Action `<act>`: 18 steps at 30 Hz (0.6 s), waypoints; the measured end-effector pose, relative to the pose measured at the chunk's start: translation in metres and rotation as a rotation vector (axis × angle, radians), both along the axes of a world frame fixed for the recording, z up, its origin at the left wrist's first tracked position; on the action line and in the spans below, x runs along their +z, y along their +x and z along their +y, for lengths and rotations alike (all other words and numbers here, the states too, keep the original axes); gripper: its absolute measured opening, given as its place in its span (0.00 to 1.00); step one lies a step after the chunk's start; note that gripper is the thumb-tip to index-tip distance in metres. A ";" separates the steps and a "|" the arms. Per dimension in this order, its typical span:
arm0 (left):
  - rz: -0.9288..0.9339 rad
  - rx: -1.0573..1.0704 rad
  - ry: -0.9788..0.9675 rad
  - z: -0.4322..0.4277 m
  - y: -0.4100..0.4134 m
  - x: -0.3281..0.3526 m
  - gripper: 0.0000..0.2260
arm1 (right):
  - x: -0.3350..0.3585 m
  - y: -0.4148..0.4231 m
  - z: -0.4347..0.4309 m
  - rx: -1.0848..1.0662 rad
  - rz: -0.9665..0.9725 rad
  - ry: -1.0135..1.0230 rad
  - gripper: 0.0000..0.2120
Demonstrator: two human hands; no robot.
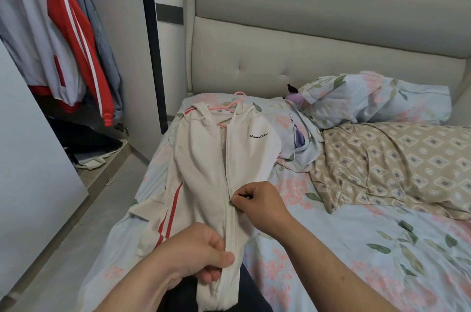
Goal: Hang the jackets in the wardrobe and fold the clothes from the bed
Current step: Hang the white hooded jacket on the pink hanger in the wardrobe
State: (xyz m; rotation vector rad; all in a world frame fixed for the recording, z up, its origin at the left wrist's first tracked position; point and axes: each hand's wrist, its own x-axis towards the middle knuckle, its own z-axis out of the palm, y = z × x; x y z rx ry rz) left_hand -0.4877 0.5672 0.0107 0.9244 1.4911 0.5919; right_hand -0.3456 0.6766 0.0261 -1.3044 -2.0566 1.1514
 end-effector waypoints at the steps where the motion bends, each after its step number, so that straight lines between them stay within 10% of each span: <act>1: -0.008 -0.043 -0.026 -0.001 -0.002 0.001 0.13 | -0.001 0.000 0.000 0.012 0.012 -0.013 0.16; 9: 0.015 0.454 0.240 0.031 -0.003 0.004 0.13 | 0.002 -0.002 0.006 0.011 0.133 -0.077 0.13; 18: -0.183 0.454 0.119 0.050 -0.006 -0.010 0.06 | -0.004 -0.010 0.021 0.026 0.137 -0.104 0.11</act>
